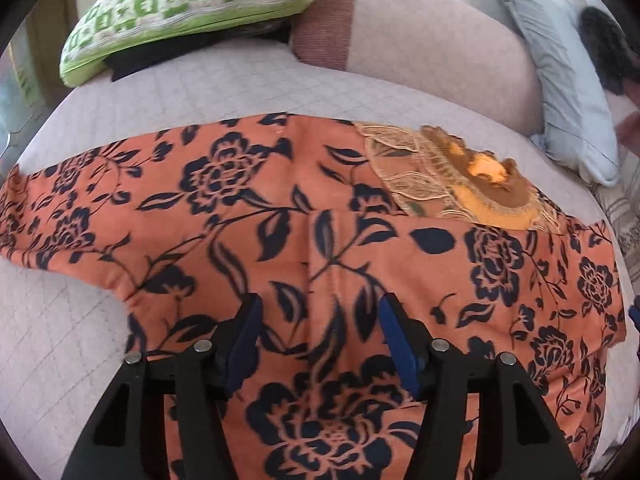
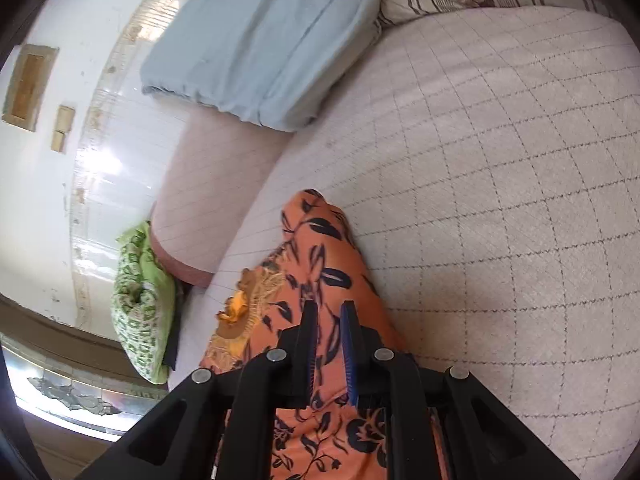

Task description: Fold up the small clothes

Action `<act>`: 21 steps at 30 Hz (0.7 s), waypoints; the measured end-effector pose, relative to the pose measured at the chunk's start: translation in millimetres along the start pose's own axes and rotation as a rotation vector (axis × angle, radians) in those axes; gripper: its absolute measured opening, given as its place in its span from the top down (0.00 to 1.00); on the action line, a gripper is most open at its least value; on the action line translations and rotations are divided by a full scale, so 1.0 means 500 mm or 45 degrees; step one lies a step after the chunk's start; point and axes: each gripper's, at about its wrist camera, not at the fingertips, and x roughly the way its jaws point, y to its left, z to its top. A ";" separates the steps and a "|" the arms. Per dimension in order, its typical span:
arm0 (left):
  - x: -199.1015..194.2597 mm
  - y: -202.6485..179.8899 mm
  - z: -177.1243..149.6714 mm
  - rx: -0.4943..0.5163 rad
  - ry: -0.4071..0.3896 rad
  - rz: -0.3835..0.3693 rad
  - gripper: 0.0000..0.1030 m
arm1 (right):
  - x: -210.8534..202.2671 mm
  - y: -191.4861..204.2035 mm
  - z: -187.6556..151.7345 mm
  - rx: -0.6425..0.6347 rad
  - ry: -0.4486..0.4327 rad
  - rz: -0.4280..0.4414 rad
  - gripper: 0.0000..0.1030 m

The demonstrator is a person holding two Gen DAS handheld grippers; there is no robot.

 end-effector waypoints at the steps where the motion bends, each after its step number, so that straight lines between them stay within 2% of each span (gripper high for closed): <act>1: 0.002 -0.005 -0.002 0.019 -0.008 0.000 0.41 | 0.006 0.004 -0.001 -0.012 0.010 0.001 0.86; 2: 0.004 -0.011 -0.003 0.031 -0.014 0.003 0.45 | 0.013 0.009 -0.002 -0.026 0.018 0.003 0.86; 3: 0.003 -0.015 -0.003 0.044 -0.031 -0.004 0.61 | 0.020 0.016 -0.005 -0.039 0.019 0.002 0.86; 5: -0.003 -0.021 -0.006 0.048 -0.054 -0.056 0.76 | 0.025 0.027 -0.008 -0.074 0.011 -0.017 0.86; 7: -0.010 -0.026 -0.009 0.038 -0.080 -0.080 0.81 | 0.025 0.039 -0.010 -0.120 -0.007 -0.048 0.86; 9: -0.019 -0.022 -0.008 0.020 -0.105 -0.150 0.89 | 0.024 0.049 -0.011 -0.167 -0.025 -0.084 0.86; 14: -0.049 0.004 0.006 -0.021 -0.140 -0.288 0.93 | 0.029 0.056 -0.013 -0.202 -0.028 -0.096 0.86; 21: -0.088 0.000 0.014 0.020 -0.244 -0.279 0.94 | 0.015 0.056 -0.007 -0.207 -0.083 -0.090 0.86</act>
